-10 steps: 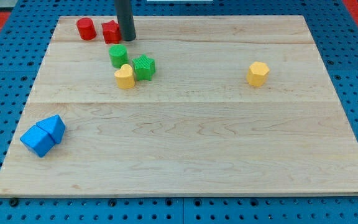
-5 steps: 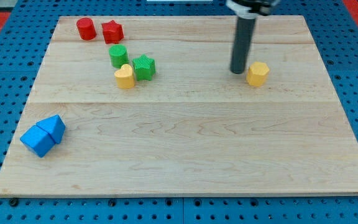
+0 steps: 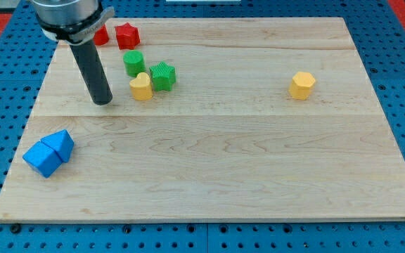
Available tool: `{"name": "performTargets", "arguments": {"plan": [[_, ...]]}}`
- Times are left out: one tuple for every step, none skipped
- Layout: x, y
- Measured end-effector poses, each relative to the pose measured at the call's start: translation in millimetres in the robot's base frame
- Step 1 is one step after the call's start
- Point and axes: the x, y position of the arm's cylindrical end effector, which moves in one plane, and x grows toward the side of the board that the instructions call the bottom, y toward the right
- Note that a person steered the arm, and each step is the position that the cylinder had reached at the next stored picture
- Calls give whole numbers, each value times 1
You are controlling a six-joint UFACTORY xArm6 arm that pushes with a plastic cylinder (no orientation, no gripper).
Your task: Move the heart to the left side of the hexagon
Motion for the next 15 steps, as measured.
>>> {"name": "performTargets", "arguments": {"plan": [[-6, 3], [-9, 34], [-13, 36], [-11, 60], [-10, 119], [-8, 153], [-19, 125], [-26, 189], [-18, 229], [-5, 233], [-16, 211], [-51, 213], [-38, 252], [-30, 255], [-11, 177]]}}
